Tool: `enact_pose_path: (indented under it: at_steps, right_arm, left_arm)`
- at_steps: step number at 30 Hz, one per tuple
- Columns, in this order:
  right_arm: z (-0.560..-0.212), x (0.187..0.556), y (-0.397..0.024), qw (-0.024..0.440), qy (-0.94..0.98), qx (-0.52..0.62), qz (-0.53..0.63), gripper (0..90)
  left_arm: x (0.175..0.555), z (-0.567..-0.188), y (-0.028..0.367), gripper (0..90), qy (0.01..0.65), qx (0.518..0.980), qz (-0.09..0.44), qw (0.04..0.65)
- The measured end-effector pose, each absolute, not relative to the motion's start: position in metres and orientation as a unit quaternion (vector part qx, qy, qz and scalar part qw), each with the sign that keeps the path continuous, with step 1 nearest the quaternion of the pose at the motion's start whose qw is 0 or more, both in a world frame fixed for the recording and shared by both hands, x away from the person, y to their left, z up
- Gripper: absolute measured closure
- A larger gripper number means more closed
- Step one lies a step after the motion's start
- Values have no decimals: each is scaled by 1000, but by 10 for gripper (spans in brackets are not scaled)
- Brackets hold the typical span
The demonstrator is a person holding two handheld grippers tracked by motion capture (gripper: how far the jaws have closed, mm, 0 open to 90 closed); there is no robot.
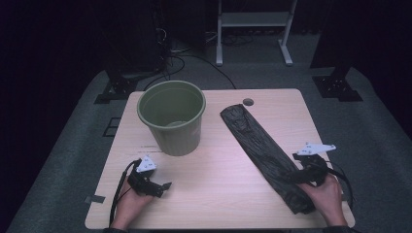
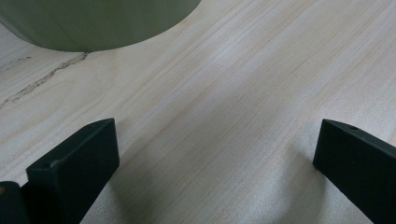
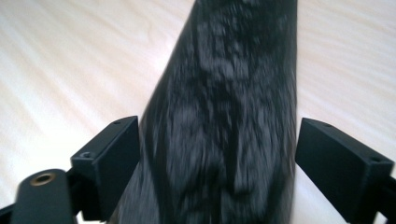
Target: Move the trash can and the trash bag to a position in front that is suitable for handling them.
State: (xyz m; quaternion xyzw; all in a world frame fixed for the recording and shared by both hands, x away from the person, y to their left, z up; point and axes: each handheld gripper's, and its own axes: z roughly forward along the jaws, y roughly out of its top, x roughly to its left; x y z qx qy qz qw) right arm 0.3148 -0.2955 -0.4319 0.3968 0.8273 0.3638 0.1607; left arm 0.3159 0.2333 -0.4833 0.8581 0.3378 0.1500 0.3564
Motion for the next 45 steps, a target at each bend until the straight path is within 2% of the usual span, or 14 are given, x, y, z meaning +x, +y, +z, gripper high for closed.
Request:
enact_pose_path:
  at_steps: [5,9,15,33,45]
  right_arm:
    - [-434,335,-283,167,827,393,366,118]
    - [-446,355,-273,167,828,396,359,103]
    - [-467,366,-266,161,836,398,343,101]
    - [-486,367,-272,169,825,401,360,91]
    - [-486,367,-272,169,825,401,360,91]
  left_arm:
    - [316,-483,233,0,337,858,150,356]
    - [316,-483,233,0,337,859,150,356]
    - [316,-483,233,0,337,858,150,357]
    - [316,-474,232,0,336,855,137,371]
    - [312,-446,241,0,341,839,141,399]
